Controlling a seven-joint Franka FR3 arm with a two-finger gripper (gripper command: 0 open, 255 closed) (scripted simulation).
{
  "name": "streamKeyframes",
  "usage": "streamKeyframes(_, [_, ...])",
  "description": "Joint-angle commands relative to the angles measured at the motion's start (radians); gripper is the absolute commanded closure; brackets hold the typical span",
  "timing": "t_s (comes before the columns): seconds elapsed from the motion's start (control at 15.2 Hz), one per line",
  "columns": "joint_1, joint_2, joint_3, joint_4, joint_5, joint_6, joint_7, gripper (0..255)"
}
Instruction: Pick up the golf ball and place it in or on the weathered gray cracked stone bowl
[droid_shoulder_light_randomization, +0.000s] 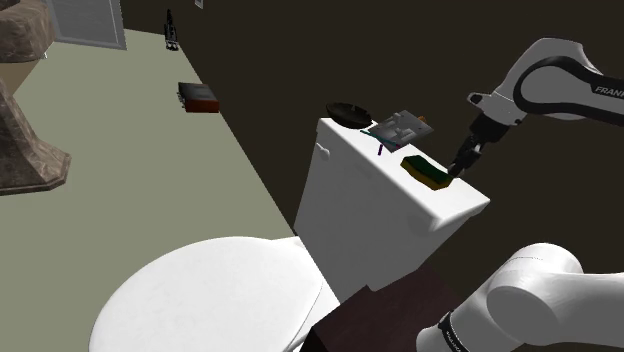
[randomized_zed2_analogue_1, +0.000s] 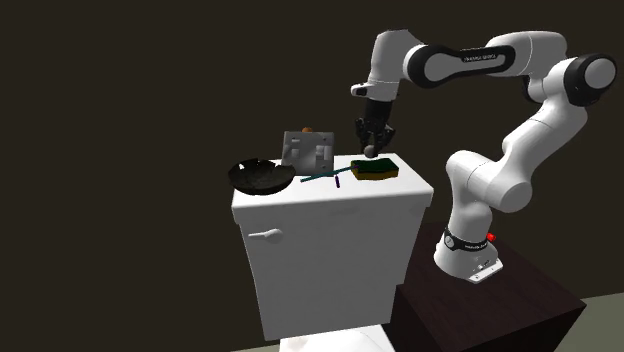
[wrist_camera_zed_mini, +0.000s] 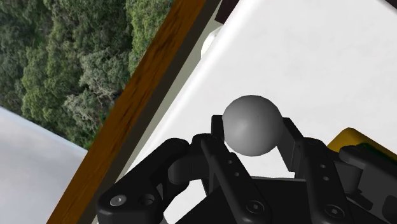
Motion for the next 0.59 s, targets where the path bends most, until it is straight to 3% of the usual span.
streamKeyframes(0.0, [0.003, 0.004, 0.004, 0.021, 0.005, -0.017, -0.001, 255])
streamKeyframes(0.53, [0.016, 0.026, 0.029, 0.138, 0.03, -0.113, -0.005, 255])
